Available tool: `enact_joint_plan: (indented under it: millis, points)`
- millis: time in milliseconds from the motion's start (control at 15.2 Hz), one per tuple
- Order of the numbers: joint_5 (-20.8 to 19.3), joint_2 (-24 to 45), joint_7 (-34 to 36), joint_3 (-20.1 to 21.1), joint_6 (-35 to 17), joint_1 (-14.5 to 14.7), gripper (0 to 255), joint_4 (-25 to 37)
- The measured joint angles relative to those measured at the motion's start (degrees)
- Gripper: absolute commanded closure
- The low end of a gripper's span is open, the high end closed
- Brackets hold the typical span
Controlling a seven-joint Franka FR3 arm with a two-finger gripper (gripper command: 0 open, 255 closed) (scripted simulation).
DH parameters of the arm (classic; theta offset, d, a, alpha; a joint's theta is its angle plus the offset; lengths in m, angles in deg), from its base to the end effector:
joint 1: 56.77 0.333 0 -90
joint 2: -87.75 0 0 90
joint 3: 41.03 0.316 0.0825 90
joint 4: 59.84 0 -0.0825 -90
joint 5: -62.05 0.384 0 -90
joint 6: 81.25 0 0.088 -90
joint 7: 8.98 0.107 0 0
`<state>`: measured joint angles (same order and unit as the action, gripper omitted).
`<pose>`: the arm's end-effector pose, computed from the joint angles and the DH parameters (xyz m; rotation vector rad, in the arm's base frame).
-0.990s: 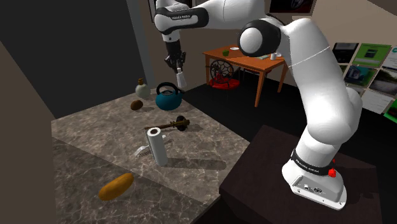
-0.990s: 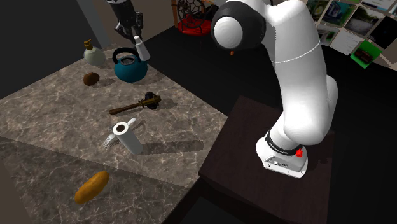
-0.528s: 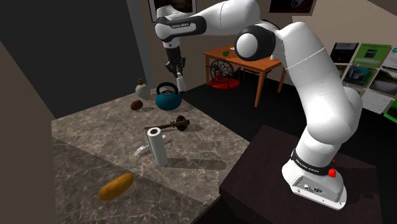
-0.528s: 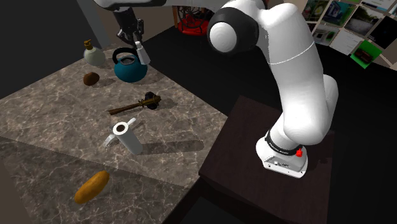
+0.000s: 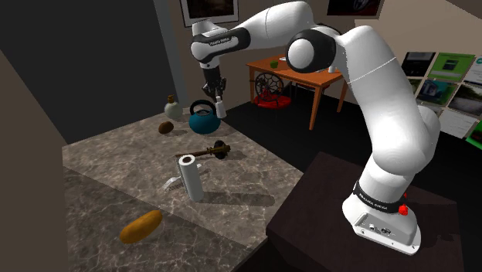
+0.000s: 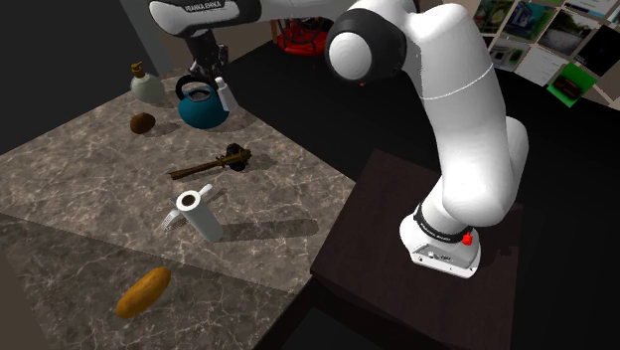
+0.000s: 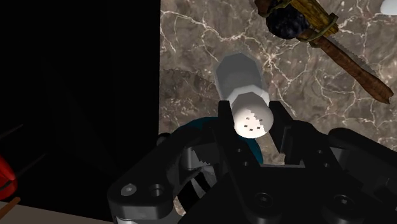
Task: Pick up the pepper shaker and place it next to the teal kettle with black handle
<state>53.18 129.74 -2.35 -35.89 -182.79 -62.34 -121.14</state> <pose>0.7493 -0.0401 0.3967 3.0442 -0.1710 -0.0359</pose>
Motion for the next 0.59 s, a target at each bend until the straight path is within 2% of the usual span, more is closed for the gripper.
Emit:
enact_joint_plan:
  millis: [594]
  points:
    - [-0.27,1.25,0.70,-0.09,-5.87,-0.12,255,-4.65]
